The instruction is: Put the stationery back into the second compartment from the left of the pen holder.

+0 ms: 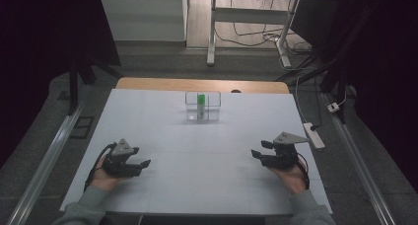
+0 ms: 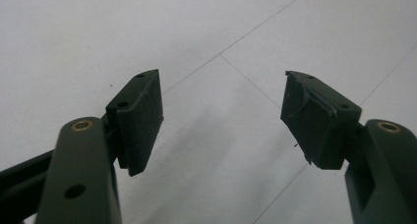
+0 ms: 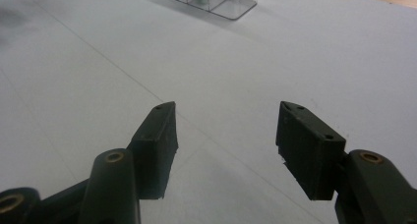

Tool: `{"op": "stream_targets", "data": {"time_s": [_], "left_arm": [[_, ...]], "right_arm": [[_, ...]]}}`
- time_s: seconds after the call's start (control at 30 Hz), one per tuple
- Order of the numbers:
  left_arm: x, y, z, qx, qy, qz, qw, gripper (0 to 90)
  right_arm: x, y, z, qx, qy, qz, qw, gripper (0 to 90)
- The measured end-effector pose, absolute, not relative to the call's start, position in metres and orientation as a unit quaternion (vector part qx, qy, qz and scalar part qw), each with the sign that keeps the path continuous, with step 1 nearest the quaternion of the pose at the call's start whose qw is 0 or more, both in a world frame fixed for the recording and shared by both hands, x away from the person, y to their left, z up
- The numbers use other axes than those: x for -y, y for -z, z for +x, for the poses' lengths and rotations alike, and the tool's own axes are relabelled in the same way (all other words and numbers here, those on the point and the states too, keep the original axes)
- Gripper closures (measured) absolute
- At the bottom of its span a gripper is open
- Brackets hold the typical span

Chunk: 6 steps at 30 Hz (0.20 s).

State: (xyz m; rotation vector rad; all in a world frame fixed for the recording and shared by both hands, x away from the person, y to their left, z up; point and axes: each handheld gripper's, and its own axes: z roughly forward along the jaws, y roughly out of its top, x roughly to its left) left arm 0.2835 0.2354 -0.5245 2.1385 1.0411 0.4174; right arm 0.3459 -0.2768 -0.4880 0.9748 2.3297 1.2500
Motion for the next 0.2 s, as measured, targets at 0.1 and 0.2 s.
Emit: {"op": "stream_targets", "data": {"time_s": [0.1,0.2], "left_arm": [[-0.2348,0.524,0.2835,-0.403,-0.162,0.827,0.358,31.7],[-0.2346,0.5239,0.284,-0.405,-0.161,0.826,0.359,31.3]], "right_arm": [[0.2779,0.4892,0.345,-0.817,-0.439,0.337,0.163,39.7],[0.2777,0.4899,0.3443,-0.818,-0.439,0.334,0.163,38.8]]}}
